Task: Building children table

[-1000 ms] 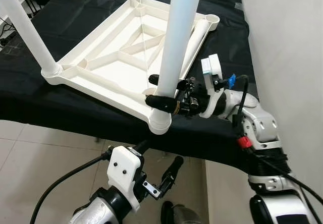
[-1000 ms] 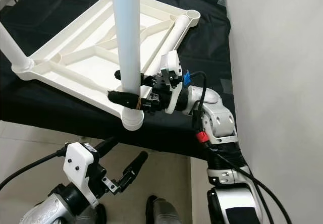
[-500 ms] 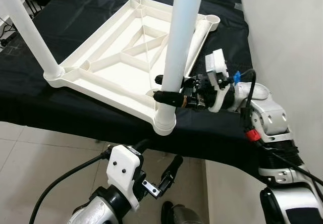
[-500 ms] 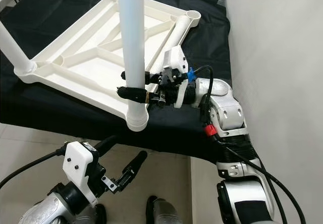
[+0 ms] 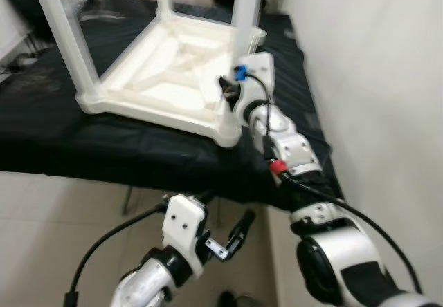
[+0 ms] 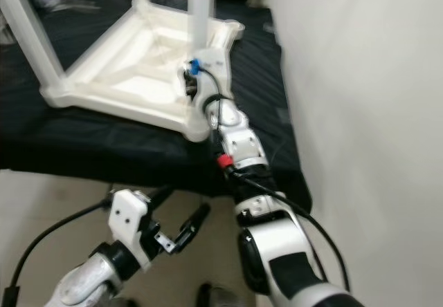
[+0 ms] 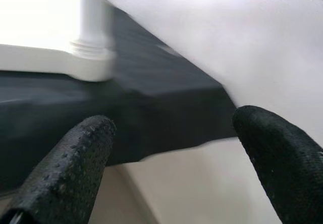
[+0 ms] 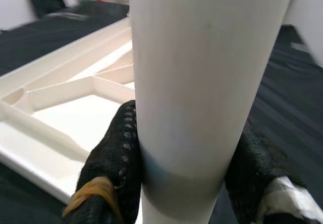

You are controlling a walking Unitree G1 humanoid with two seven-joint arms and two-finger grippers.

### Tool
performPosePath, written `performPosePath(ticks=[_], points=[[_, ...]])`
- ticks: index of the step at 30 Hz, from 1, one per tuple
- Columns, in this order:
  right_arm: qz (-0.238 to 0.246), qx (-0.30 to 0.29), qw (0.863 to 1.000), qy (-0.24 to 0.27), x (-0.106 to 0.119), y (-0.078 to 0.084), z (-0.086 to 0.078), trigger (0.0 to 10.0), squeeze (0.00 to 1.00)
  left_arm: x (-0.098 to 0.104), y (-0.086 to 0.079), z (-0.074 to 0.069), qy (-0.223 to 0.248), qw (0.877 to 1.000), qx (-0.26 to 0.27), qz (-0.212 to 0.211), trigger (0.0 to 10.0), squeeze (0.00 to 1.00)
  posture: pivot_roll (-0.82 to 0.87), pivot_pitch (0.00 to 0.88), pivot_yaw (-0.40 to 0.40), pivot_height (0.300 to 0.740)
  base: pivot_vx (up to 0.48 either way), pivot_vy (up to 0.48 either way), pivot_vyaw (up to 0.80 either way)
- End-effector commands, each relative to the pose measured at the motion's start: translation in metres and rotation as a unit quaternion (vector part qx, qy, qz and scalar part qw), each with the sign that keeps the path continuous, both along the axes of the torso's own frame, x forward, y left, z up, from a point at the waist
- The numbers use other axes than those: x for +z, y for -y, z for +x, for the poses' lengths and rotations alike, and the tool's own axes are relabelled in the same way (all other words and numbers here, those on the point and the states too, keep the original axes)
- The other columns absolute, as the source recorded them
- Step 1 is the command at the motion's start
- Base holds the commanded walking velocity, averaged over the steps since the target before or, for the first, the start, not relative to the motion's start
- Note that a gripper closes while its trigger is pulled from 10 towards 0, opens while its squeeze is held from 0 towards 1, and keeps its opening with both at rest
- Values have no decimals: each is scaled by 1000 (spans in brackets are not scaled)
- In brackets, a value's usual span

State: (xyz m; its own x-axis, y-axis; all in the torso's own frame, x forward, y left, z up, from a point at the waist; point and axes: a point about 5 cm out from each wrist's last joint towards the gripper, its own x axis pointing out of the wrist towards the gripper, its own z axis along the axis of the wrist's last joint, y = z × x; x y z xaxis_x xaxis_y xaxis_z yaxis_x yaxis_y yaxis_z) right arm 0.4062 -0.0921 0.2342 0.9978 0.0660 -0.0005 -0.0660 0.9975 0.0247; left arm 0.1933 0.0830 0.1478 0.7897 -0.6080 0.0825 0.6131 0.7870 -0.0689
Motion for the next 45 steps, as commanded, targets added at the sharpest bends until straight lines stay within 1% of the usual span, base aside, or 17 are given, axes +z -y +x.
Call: performPosePath(ticks=[1, 5, 6, 7, 9, 10, 11, 12, 28, 32, 35, 37, 38, 39, 40, 41, 45], points=[[-4, 8, 1000, 4, 4, -16, 0, 0, 0, -9, -3, 4, -10, 1000, 9, 11, 10000, 0, 76, 22, -151, 740, 0, 0, 0], [19, 27, 999, -17, -2, -33, -5, 0, 0, -13, -8, 15, -6, 1000, 15, 17, 10000, 0, 52, 2, -116, 740, 0, 0, 0], [19, 37, 999, -23, -4, -37, -7, 8824, 0, -13, -9, 17, -7, 1000, 14, 18, 10000, 0, 49, 1, -113, 740, 0, 0, 0], [18, 57, 998, -22, -5, -42, -10, 10000, 0, -14, -10, 18, -9, 1000, 11, 18, 10000, 0, 39, 1, -102, 740, 0, 0, 0], [19, 64, 998, -21, -6, -46, -11, 10000, 0, -15, -11, 19, -9, 1000, 9, 18, 10000, 0, 34, 1, -95, 740, 0, 0, 0], [29, 72, 997, -16, -6, -48, -12, 10000, 694, -16, -12, 20, -10, 1000, 8, 18, 10000, 0, 32, 0, -92, 740, 0, 0, 0], [29, 72, 997, -16, -6, -48, -12, 10000, 694, -16, -12, 20, -10, 1000, 8, 18, 10000, 0, 32, 0, -92, 740, 0, 0, 0], [32, 78, 996, -9, -6, -45, -13, 10000, 1000, -17, -13, 20, -11, 1000, 7, 19, 10000, 0, 31, 0, -88, 740, 0, 0, 0], [39, 129, 989, 65, -10, 10, -23, 10000, 1000, -24, -18, 27, -28, 999, 19, 19, 10000, 0, 11, 0, -69, 740, 0, 0, 0], [23, 154, 985, 71, -16, 30, -36, 10000, 1000, -23, -27, 33, -27, 998, 56, 21, 10000, 0, -8, 0, -63, 740, 0, 0, 0], [-13, 176, 982, 72, -33, 61, -63, 10000, 1000, -22, -38, 43, -15, 994, 102, 34, 10000, 0, -38, 0, -49, 740, 0, 0, 0], [-16, 183, 981, 70, -37, 66, -69, 10000, 1000, -21, -40, 46, -13, 993, 108, 38, 10000, 0, -41, 0, -46, 740, 0, 0, 0], [-22, 189, 979, 66, -42, 70, -75, 10000, 698, -22, -43, 48, -12, 993, 112, 42, 10000, 0, -45, 0, -43, 740, 0, 0, 0], [-22, 189, 979, 66, -42, 70, -75, 10000, 698, -22, -43, 48, -12, 993, 112, 42, 10000, 0, -45, 0, -43, 740, 0, 0, 0], [-25, 193, 979, 57, -47, 74, -81, 10000, 259, -21, -45, 51, -9, 992, 115, 50, 10000, 0, -47, 0, -44, 740, 0, 0, 0], [-27, 190, 980, 44, -55, 78, -87, 10000, 0, -21, -48, 54, -6, 991, 119, 57, 10000, 0, -52, 0, -43, 740, 0, 0, 0], [-29, 155, 988, 1, -80, 90, -101, 10000, 0, -21, -57, 58, -6, 988, 136, 69, 10000, 0, -63, 0, -44, 740, 0, 0, 0]])
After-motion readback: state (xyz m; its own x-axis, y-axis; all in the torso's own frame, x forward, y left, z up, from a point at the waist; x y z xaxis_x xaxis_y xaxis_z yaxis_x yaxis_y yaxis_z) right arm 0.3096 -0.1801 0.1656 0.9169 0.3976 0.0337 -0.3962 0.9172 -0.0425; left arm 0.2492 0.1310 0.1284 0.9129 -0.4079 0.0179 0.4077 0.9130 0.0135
